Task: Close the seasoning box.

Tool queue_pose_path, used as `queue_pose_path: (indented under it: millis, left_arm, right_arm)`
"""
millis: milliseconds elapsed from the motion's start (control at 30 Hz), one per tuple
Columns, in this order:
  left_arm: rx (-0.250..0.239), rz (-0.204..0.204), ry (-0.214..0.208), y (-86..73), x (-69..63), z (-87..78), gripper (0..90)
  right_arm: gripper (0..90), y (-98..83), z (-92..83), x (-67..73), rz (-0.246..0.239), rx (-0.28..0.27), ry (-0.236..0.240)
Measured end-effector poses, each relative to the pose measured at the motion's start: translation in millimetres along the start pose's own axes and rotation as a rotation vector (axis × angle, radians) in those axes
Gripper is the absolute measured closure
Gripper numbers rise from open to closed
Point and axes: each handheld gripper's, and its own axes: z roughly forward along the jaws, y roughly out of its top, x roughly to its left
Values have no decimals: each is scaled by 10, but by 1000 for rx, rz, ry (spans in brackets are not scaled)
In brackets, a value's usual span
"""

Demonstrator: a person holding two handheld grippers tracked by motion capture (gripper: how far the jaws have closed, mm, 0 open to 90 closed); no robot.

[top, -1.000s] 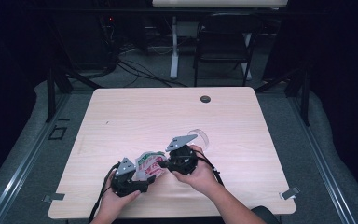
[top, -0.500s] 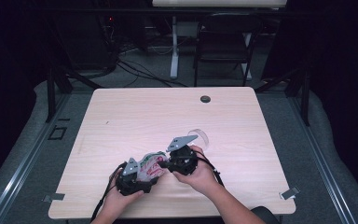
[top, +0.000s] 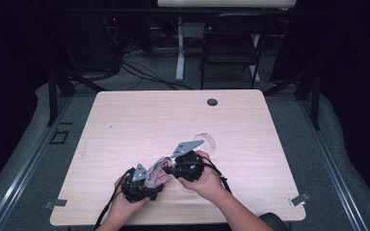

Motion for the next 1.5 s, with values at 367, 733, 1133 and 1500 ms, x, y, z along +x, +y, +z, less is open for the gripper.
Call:
queue_pose_path:
  millis: [367,733,1133,1500]
  left_arm:
    - [20,0,12,7,-10,18,146]
    - [8,-10,20,3,-2,7,207]
    - [-20,3,3,-10,-12,-20,424]
    - [-31,-7,18,-17,-14,-33,523]
  right_arm:
    - [900,-2,4,7,-7,3,0]
    - [900,-2,6,16,-2,-5,-5]
    - [900,-5,4,10,0,-12,-2]
    - [900,-3,3,21,1,-18,-4]
